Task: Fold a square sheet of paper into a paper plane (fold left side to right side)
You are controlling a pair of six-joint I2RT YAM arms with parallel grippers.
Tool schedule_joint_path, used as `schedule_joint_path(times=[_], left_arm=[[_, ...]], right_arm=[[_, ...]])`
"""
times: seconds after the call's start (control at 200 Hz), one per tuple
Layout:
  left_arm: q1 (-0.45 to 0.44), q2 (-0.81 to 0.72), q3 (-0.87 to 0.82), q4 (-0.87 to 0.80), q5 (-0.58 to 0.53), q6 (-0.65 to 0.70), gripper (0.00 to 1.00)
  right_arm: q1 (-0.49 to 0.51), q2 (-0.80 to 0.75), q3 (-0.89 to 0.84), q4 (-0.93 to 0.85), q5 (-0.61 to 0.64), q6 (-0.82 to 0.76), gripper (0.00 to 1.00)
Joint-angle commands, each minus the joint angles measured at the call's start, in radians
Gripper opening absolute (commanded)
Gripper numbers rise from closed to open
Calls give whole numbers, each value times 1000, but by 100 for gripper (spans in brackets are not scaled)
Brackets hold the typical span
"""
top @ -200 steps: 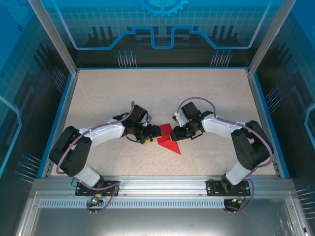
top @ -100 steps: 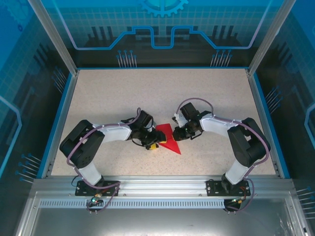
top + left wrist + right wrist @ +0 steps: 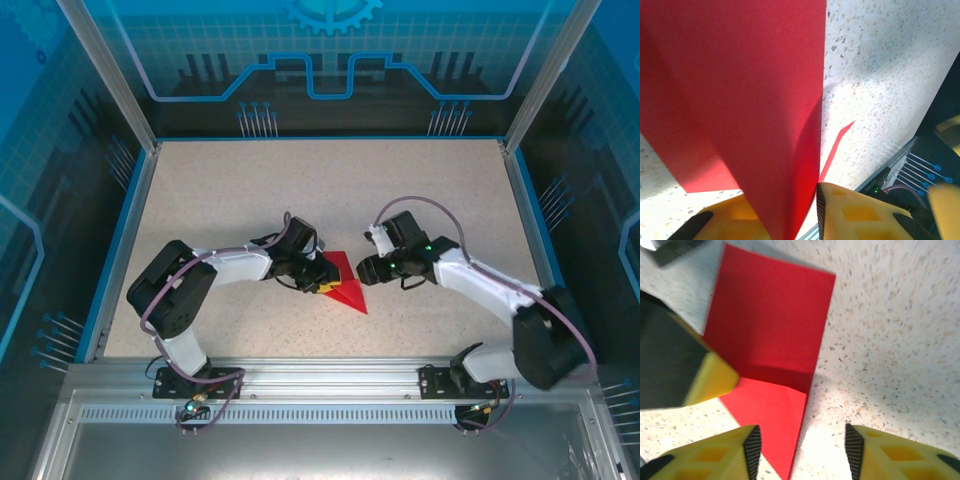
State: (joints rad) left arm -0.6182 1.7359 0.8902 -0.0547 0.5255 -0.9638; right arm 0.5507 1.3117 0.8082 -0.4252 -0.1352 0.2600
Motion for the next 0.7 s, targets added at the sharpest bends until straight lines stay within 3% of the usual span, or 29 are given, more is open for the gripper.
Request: schedule_joint_path(times=[0.0, 0.245, 0.49, 0.695], left_arm=[[-6, -5, 47, -29, 32, -24, 23], [-5, 6, 90, -57, 29, -44, 22], [-5, 13, 111, -75, 22, -51, 21], [-2, 2, 112, -98, 13, -41, 22]], right_arm=[[98, -96, -70, 23, 68, -30, 57], [322, -52, -149, 120, 227, -53, 62], [347, 61, -110, 149, 286, -72, 58], [346, 120, -95, 145, 293, -67, 46]])
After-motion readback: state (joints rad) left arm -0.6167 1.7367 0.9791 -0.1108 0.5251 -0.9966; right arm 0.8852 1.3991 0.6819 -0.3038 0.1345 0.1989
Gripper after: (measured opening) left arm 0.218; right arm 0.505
